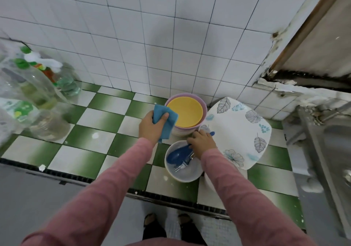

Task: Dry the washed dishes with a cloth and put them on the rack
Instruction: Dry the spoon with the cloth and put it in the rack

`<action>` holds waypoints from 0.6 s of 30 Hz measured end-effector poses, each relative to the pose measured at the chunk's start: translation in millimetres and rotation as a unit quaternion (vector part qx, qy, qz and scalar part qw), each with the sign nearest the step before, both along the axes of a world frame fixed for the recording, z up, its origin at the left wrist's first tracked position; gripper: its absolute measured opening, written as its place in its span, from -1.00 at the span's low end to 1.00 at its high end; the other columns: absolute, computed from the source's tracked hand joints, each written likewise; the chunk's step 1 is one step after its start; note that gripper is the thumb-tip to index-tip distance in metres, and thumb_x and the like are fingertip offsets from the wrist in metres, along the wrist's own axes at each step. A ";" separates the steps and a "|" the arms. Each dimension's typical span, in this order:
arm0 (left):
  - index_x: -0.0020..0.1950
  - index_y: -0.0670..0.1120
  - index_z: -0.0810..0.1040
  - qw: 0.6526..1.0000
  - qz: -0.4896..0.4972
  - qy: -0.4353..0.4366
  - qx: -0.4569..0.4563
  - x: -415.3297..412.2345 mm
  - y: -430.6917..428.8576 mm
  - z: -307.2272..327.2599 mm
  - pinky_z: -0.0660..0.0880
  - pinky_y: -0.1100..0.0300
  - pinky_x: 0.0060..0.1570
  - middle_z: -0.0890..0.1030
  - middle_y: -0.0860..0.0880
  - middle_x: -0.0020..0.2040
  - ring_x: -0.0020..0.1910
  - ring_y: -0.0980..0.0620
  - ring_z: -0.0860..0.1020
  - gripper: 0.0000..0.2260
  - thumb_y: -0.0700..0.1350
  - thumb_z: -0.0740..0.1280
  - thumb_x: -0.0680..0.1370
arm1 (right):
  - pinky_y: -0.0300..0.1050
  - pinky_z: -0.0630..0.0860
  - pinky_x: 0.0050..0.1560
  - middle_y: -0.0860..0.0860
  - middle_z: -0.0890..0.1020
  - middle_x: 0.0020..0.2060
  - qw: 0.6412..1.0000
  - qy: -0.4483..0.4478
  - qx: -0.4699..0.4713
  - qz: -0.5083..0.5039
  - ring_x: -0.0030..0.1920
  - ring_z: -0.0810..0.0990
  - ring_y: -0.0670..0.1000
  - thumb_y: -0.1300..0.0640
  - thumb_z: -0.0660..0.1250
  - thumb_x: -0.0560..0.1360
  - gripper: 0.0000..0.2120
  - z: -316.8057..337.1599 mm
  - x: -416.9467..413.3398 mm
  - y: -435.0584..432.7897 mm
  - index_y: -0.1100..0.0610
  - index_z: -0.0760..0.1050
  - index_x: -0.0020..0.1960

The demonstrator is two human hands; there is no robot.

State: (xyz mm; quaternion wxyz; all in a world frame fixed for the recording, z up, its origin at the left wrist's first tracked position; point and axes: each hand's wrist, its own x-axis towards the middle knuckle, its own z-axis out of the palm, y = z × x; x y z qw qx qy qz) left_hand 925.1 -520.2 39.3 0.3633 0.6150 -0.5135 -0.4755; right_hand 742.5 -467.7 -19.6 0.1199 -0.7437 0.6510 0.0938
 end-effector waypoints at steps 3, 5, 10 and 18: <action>0.07 -0.02 0.51 1.000 -0.008 0.007 -0.017 3.9 -2.0 3.4 0.45 0.30 -0.35 0.55 0.04 -0.09 -0.10 0.03 0.52 -0.83 0.04 0.37 0.57 | -0.07 0.30 0.19 0.11 0.58 0.19 0.991 -0.091 -0.054 -0.078 0.24 0.43 0.17 0.15 0.27 0.60 -0.76 5.2 -4.9 8.7 0.09 0.58 0.23; 0.05 -0.02 0.50 1.000 -0.010 0.014 -0.026 6.5 -4.4 5.5 0.46 0.21 -0.24 0.56 0.03 -0.08 -0.08 0.01 0.53 -0.83 0.04 0.38 0.57 | -0.07 0.31 0.12 0.16 0.61 0.08 0.975 -0.153 -0.080 -0.139 0.17 0.45 0.19 0.18 0.30 0.57 -0.80 8.6 -5.0 12.7 0.15 0.62 0.15; 0.09 -0.05 0.51 0.999 -0.010 0.021 -0.042 12.3 -7.5 14.8 0.47 0.23 -0.23 0.57 0.03 -0.07 -0.06 0.01 0.54 -0.78 0.05 0.38 0.56 | -0.10 0.38 -0.07 0.16 0.65 -0.10 0.909 -0.311 -0.134 -0.242 -0.05 0.55 0.16 0.29 0.39 0.49 -0.88 25.5 4.4 20.3 0.21 0.66 0.00; 0.10 -0.04 0.54 0.997 -0.018 0.056 -0.052 18.0 2.3 23.4 0.59 -0.05 0.04 0.61 -0.02 0.00 -0.02 -0.02 0.58 -0.80 0.04 0.38 0.56 | -0.26 0.44 -0.08 -0.09 0.56 -0.30 0.768 -0.509 -0.151 -0.357 -0.20 0.51 -0.08 0.24 0.38 0.55 -0.94 52.1 32.3 40.2 0.10 0.58 -0.05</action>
